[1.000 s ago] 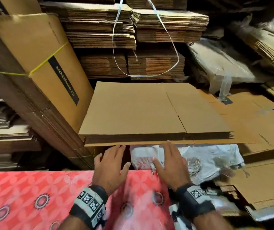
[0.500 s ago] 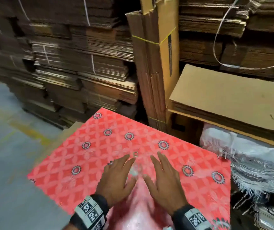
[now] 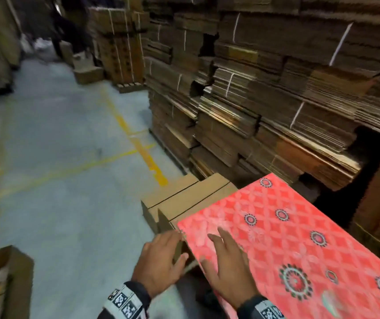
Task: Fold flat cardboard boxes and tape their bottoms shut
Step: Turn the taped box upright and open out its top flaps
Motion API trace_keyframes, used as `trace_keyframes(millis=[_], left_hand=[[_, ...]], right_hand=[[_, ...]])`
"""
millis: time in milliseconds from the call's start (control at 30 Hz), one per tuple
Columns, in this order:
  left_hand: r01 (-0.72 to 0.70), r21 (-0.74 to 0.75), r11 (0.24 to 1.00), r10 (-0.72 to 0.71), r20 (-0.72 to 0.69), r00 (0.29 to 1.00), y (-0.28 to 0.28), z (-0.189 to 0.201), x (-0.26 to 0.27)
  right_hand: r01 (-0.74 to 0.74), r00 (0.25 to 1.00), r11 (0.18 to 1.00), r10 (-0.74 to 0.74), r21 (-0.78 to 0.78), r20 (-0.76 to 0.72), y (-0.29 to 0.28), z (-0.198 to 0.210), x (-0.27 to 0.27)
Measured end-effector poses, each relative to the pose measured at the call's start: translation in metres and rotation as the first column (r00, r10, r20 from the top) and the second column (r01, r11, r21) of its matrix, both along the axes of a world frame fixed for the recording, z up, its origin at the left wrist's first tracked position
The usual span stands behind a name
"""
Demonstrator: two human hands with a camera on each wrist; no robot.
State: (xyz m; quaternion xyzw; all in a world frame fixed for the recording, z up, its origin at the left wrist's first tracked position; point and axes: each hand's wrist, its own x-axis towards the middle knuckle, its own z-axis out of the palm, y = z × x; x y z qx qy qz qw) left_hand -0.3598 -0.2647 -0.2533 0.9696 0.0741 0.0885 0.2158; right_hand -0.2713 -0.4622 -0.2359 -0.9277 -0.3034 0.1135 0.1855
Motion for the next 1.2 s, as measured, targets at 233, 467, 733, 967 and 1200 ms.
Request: trace_keyframes(millis=[233,467,733,967,1200], left_hand=[[0.008,0.017,1.0,-0.005,-0.16,0.987,0.119,0.002,0.047],[0.109,-0.006,0.994,-0.106,-0.275,0.956,0.18,-0.029,0.188],[0.244,0.155,0.957,-0.115,-0.571,0.813,0.266,-0.073,0.282],[0.457,0.069,0.887,-0.278,-0.711,0.646,0.294,-0.178,0.363],[0.264,-0.174,0.949,-0.288,-0.817,0.5,0.3,-0.319,0.402]], right_hand=[[0.022,0.995,0.999,-0.019,0.026,-0.099,0.123,-0.005,0.033],[0.166,0.976,0.986,-0.16,0.033,-0.15,0.195,-0.039,0.128],[0.202,0.949,0.964,-0.237,-0.173,-0.21,0.269,-0.106,0.224],[0.603,0.592,0.726,-0.685,-0.331,-0.425,0.289,-0.268,0.246],[0.822,-0.206,0.101,-0.865,-0.561,-0.457,0.315,-0.359,0.251]])
